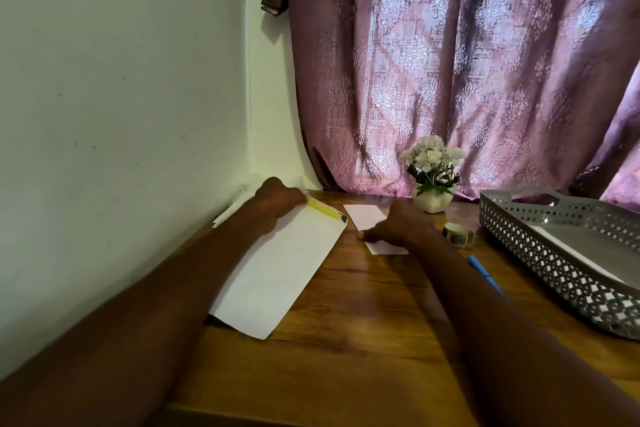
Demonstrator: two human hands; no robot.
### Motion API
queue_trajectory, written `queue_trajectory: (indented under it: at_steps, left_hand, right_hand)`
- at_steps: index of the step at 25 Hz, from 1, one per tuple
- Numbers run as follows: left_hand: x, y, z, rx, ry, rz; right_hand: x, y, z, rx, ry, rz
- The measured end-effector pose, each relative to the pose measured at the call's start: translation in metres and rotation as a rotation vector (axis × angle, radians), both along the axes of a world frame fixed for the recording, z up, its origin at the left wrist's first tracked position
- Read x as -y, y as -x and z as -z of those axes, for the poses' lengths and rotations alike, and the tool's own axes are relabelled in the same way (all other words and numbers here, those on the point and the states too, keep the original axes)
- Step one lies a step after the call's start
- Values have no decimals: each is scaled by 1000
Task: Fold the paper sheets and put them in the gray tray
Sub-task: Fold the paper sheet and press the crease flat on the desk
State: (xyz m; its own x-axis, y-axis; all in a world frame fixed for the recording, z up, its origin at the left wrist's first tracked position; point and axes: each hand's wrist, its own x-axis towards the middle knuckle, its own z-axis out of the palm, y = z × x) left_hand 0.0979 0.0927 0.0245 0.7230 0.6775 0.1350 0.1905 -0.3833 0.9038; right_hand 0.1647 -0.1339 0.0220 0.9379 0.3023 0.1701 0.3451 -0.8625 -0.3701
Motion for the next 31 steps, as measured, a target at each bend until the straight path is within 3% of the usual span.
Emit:
queue_trajectory:
  at_steps: [7,11,15,18,20,24,31]
  left_hand:
    - [0,1,0,12,-5,110]
    - [-6,2,0,14,85,126]
    - [-13,4,6,26,99,131]
    - [-11,3,5,36,123,122]
    - [-9,2,2,37,120,143]
    - [-6,1,1,66,127,167]
    - [4,2,-2,123,164,197]
  right_hand:
    - [6,-6,-11,-198,-194,38]
    - [8,-12,-13,-204,-370,83]
    - [8,-16,-11,-234,-852,122]
    - [9,-14,-17,-433,-1217,54]
    - [10,-12,-19,-533,-1352,-17]
    - [7,-12,-15,-649,-1413,-163]
    - [-3,-18,-10,-518,-1385,-281]
